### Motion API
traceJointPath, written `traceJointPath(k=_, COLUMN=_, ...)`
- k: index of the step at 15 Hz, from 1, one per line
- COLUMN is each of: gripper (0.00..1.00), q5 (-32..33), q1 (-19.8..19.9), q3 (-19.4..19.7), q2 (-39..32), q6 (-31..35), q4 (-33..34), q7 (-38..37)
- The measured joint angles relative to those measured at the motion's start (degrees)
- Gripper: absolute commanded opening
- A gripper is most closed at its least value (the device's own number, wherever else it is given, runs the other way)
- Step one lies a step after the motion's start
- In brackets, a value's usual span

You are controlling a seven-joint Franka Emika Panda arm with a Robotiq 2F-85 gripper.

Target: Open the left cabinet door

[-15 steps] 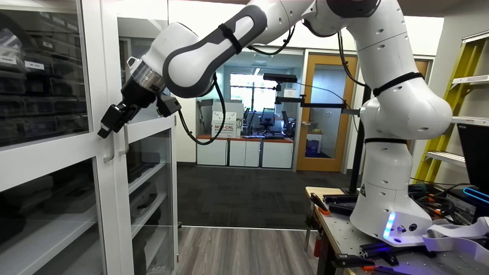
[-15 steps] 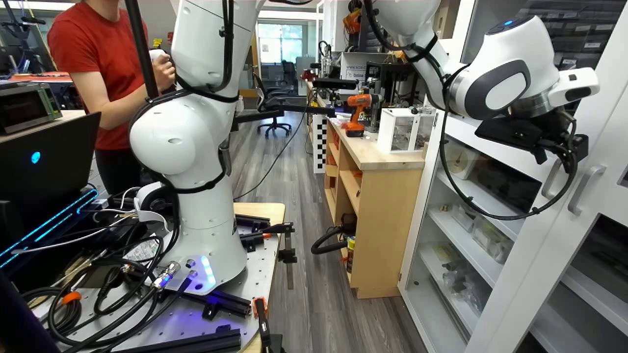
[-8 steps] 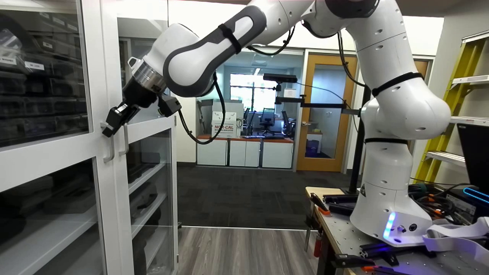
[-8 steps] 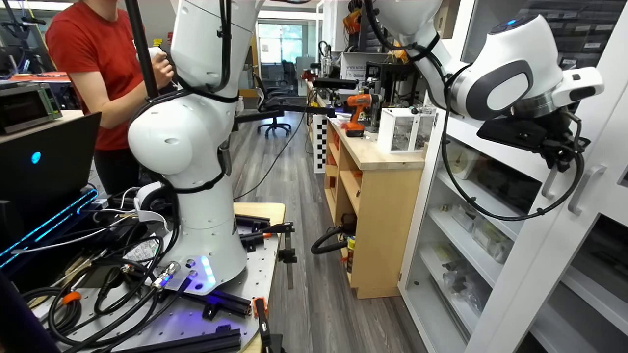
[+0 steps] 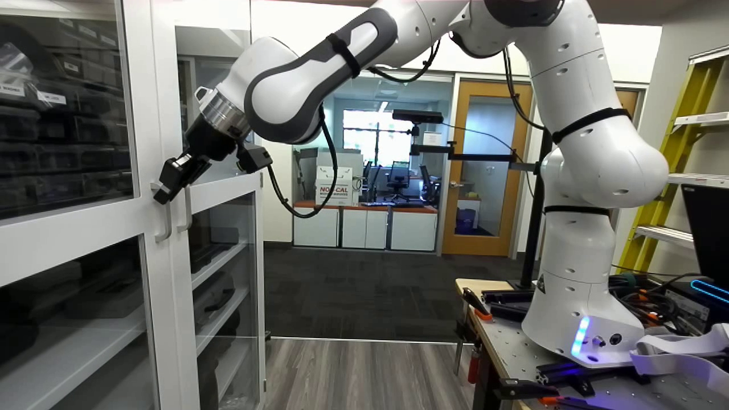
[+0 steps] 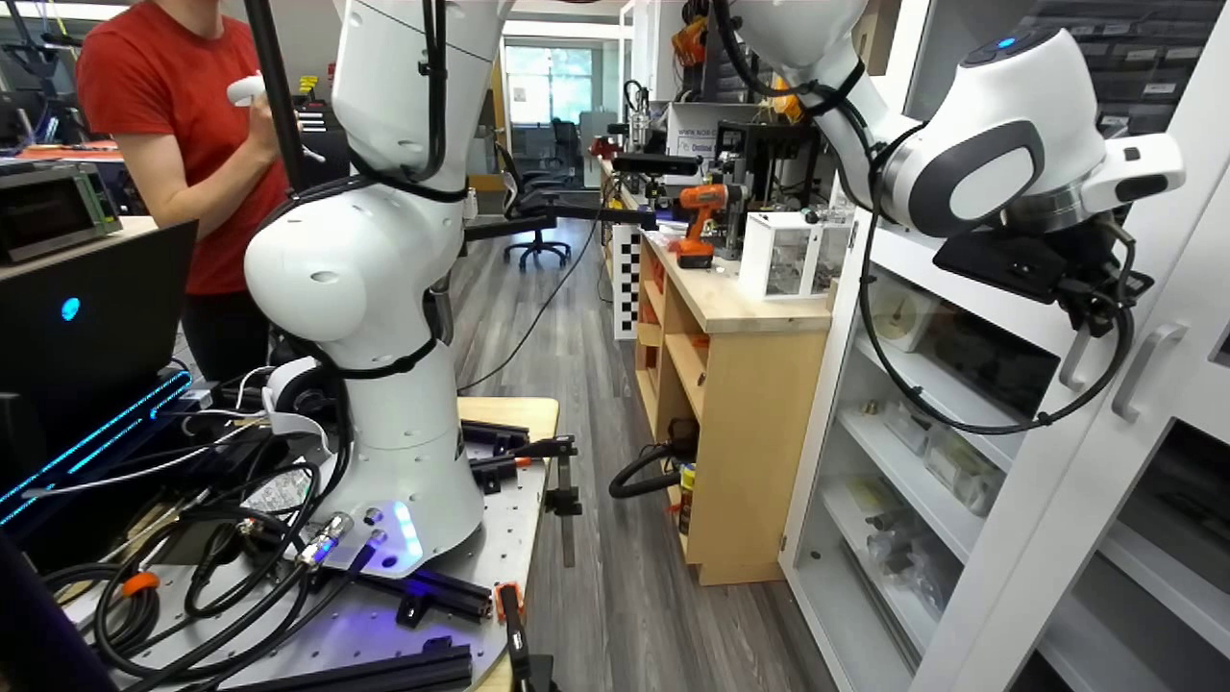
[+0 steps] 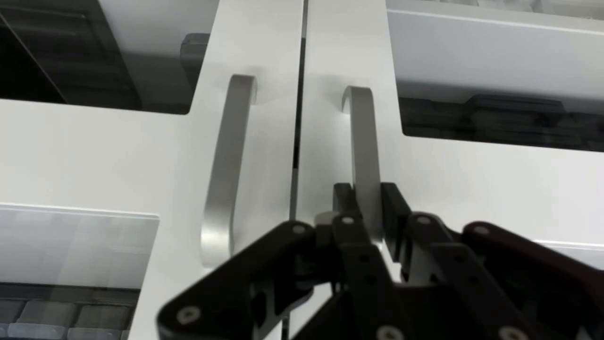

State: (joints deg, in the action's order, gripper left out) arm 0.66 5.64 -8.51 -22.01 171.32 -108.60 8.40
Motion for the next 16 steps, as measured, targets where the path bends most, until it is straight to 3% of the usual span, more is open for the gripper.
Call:
traceJointPath(k=10, gripper=0.05, q5=0.03, q1=0.16, q3=-0.10, q2=1.28, q6=12.05, q4=-6.80, q7=-0.25)
traceJointPath(k=16, gripper=0.05, q5=0.07, q1=-1.33, q3=1.18, q2=12.02, q6=13.27, q4=-21.08, q7=-3.06)
